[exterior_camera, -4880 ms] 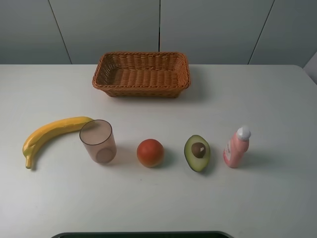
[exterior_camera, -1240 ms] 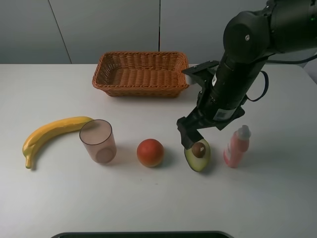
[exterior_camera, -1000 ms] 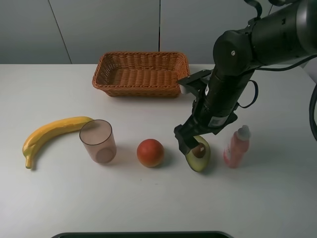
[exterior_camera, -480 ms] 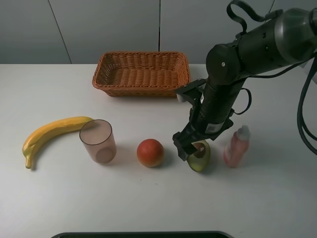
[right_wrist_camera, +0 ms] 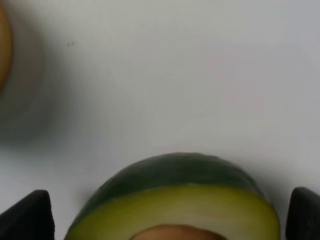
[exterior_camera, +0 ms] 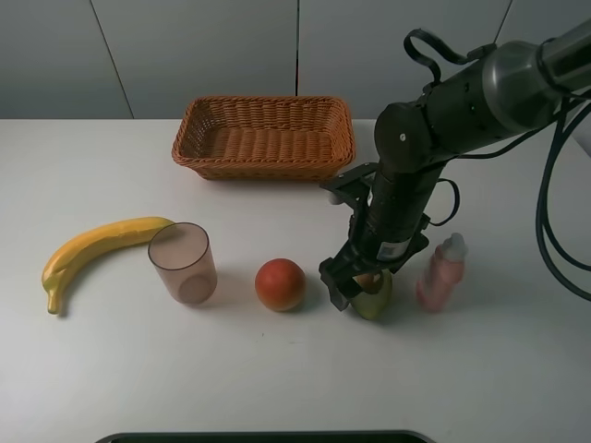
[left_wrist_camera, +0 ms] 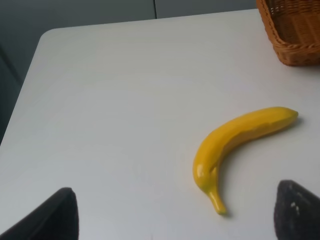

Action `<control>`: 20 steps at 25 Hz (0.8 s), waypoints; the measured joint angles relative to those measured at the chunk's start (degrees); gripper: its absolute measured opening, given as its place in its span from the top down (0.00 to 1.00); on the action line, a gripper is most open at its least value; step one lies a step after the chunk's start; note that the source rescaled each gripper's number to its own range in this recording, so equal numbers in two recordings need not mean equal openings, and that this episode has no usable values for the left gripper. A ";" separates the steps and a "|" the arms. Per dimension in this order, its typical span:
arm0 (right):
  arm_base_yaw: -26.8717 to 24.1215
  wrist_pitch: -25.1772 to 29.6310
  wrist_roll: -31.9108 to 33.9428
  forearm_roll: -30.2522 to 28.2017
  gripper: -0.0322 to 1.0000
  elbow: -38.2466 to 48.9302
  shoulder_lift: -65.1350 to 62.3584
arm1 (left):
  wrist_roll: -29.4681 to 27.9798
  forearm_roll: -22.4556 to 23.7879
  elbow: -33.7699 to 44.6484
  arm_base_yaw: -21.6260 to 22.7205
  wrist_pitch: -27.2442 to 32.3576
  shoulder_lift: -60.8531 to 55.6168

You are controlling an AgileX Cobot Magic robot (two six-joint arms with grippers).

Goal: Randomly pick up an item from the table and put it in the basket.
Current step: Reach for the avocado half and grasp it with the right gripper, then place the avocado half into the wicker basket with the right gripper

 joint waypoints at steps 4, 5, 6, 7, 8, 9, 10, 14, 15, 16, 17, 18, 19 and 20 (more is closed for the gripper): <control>0.00 -0.09 -0.11 0.00 0.23 0.00 0.00 | 0.00 0.00 0.00 0.00 0.00 0.00; 0.00 -0.09 -0.11 0.00 0.53 0.00 0.00 | 0.00 0.00 0.00 0.00 0.00 0.00; 0.00 -0.09 -0.11 0.00 0.83 0.00 0.00 | 0.00 0.00 0.00 0.00 0.00 0.00; 0.00 0.02 -0.11 0.00 0.97 0.00 0.00 | 0.00 0.00 0.00 0.00 0.00 0.00; 0.00 0.02 -0.21 0.00 0.97 0.00 0.00 | 0.10 0.00 0.00 0.00 0.00 0.00; 0.00 0.02 -0.21 0.00 0.97 0.00 0.00 | 0.10 0.00 0.00 0.00 0.00 0.00; 0.00 0.02 -0.21 0.00 0.97 0.00 0.00 | 0.10 0.00 0.00 0.00 0.00 0.00; 0.00 0.02 -0.21 0.00 0.97 0.00 0.00 | 0.10 0.00 0.00 0.00 0.00 0.00; 0.00 0.02 -0.21 0.00 0.97 0.00 0.00 | 0.10 0.00 0.00 0.00 0.00 0.00; 0.00 0.02 -0.21 0.00 0.97 0.00 0.00 | 0.10 0.00 0.00 0.00 0.00 0.00; 0.00 0.02 -0.21 0.00 0.97 0.00 0.00 | 0.10 0.00 0.00 0.00 0.00 0.00; 0.00 0.02 -0.21 0.00 0.97 0.00 0.00 | 0.10 0.00 0.00 0.00 0.00 0.00; 0.00 0.26 -0.21 0.00 0.97 0.00 0.00 | 0.10 0.00 0.00 0.00 0.00 0.00; 0.00 0.58 -0.21 -0.26 0.97 0.00 -0.11 | 0.10 0.00 0.00 0.00 0.00 0.00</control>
